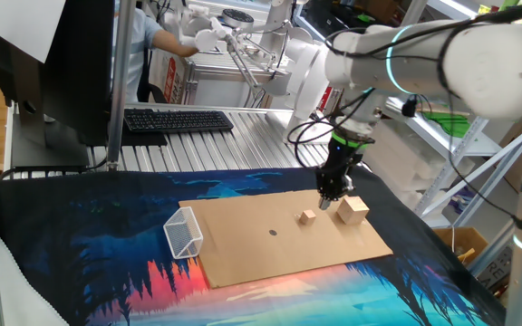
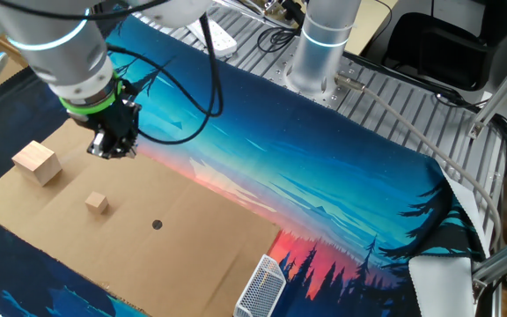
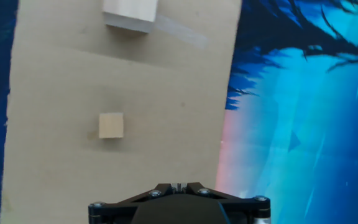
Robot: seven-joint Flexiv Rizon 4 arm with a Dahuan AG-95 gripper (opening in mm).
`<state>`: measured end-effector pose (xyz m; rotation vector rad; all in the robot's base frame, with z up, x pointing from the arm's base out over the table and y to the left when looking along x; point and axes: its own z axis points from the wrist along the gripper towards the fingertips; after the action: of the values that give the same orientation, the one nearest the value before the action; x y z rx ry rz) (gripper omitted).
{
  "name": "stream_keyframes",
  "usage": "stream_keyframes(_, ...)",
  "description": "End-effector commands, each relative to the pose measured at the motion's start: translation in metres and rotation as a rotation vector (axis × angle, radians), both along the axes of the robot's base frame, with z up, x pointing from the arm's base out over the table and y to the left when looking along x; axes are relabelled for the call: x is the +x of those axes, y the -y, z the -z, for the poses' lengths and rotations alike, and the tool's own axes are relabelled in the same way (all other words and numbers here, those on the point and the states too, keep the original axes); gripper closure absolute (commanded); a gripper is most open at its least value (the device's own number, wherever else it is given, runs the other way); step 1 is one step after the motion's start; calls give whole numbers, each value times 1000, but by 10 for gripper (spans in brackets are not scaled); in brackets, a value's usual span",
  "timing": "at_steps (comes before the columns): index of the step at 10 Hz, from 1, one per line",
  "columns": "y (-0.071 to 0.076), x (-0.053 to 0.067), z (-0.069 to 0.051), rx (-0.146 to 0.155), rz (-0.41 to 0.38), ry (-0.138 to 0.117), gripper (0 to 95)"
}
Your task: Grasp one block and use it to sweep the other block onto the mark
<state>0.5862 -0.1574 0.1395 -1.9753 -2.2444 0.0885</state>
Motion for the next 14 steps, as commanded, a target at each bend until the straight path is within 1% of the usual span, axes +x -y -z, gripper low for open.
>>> stream_keyframes(1,0,1,0,-10,-78,47,950)
stream_keyframes(3,0,1,0,-8,-94,63,950)
stream_keyframes(4,0,1,0,-8,-94,63,950)
stream_keyframes(5,0,0,0,-7,-63,60,950)
stream_keyframes(6,0,0,0,-6,-64,57,950)
stream_keyframes(7,1,3,0,-12,-49,56,950)
stream_keyframes(9,4,9,3,-80,-51,55,950)
stream_keyframes(10,8,14,6,-94,-48,54,950)
stream_keyframes(12,17,21,10,-100,-40,52,950)
stream_keyframes(13,29,26,10,-108,-47,55,950)
stream_keyframes(14,44,32,9,-101,-64,59,950)
